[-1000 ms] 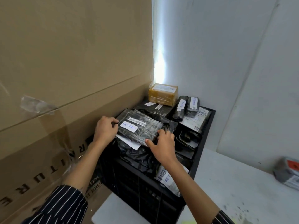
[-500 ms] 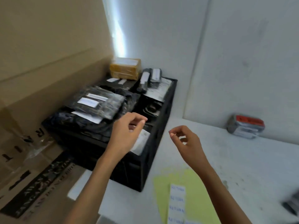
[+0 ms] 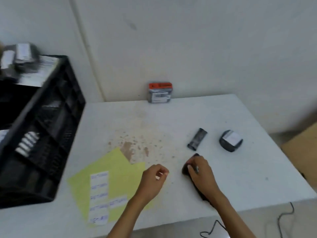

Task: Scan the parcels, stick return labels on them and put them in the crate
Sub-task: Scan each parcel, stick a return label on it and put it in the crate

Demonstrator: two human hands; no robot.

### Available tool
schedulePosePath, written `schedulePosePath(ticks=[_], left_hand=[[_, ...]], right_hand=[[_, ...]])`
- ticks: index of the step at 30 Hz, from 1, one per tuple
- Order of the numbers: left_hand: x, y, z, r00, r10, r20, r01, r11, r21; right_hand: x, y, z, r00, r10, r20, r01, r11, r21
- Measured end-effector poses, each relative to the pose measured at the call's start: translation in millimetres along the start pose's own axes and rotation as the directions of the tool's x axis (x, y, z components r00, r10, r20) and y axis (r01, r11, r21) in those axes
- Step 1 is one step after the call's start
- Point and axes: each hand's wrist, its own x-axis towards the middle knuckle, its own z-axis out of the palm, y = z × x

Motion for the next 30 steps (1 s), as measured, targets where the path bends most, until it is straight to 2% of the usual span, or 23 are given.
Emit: schedulePosePath(ticks=[3, 5, 11, 17, 22, 24, 26, 28, 30], left_hand=[[33, 8, 46, 0.997, -0.048, 0.067, 0.046, 0.998, 0.037], [58, 14, 68, 0.996, -0.067, 0.061, 0.063, 0.995, 0.075], [125, 33, 94, 0.984, -0.165, 0.060, 0.157, 0.980, 0.120], [157, 36, 105, 0.956, -0.240, 0.167, 0.233, 0.971, 0.062], [157, 38, 107, 0.960, -0.241, 0.145, 0.242, 0.970, 0.014], [154, 40, 103, 0.972, -0.207, 0.108, 0.210, 0.978, -0.018], [154, 39, 94, 0.984, -0.167, 0.066, 0.171, 0.984, -0.051], [154, 37, 80, 0.992, -0.122, 0.032, 0.124, 0.991, -0.058], [153, 34, 63, 0.996, -0.087, 0.008, 0.088, 0.994, -0.062]], right_hand=[[28, 42, -23, 0.997, 0.031, -0.077, -0.040, 0.992, -0.120], [53, 60, -33, 0.998, 0.029, -0.063, -0.043, 0.974, -0.224], [124, 85, -39, 0.985, -0.084, 0.149, 0.157, 0.794, -0.588], [160, 97, -31, 0.925, -0.114, 0.361, 0.354, 0.599, -0.718], [171, 109, -25, 0.884, -0.284, 0.371, 0.461, 0.655, -0.598], [173, 111, -28, 0.871, -0.249, 0.424, 0.473, 0.657, -0.587], [174, 106, -32, 0.868, -0.170, 0.467, 0.440, 0.701, -0.562], [173, 94, -38, 0.864, -0.127, 0.488, 0.381, 0.799, -0.466], [169, 76, -45, 0.854, -0.123, 0.506, 0.305, 0.905, -0.295]])
